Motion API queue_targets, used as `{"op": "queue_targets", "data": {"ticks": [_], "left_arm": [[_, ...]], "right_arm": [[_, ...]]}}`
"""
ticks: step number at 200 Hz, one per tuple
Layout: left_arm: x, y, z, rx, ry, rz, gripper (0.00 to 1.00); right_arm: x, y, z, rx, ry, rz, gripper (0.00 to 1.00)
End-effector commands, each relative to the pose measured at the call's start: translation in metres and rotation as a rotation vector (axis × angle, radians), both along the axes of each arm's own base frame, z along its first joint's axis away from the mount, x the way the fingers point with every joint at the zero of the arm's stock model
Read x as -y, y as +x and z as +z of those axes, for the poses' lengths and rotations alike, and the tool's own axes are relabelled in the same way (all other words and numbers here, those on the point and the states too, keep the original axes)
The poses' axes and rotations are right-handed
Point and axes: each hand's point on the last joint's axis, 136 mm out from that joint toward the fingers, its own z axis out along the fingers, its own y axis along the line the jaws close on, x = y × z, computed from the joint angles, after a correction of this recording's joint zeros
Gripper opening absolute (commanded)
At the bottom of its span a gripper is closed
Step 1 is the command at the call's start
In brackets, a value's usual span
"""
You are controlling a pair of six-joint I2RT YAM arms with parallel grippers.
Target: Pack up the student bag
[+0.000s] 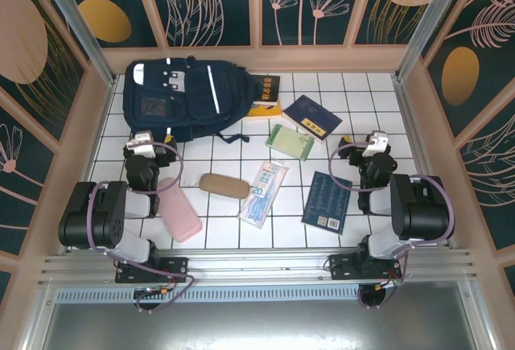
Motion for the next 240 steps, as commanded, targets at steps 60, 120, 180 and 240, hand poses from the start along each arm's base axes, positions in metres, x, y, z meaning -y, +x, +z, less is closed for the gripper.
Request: {"op": "queue_targets", "data": {"ticks": [60,120,180,240], "left_arm": [[0.003,0.003,0.012,0.039,0.011,-0.020,0.99],[0.003,0.004,0.012,0.040,0.011,-0.020,0.99],[0.011,0.000,0.086,0.105,0.016,-0.049,0.99],[0.115,-0.028,0.184,-0.005,-0.224,-0.307,0.99]], "right_arm": [[-0.006,0.005,0.006,0.022,-0.014,0.028,0.99],[-0.005,0.006,0.006,0.022,-0.013,0.026,0.99],[-0.014,0.004,0.047,0.049,-0.059,0.019,0.99],[-0.152,-0.058,0.183,0.230,-0.097,0.331,0.99]]}}
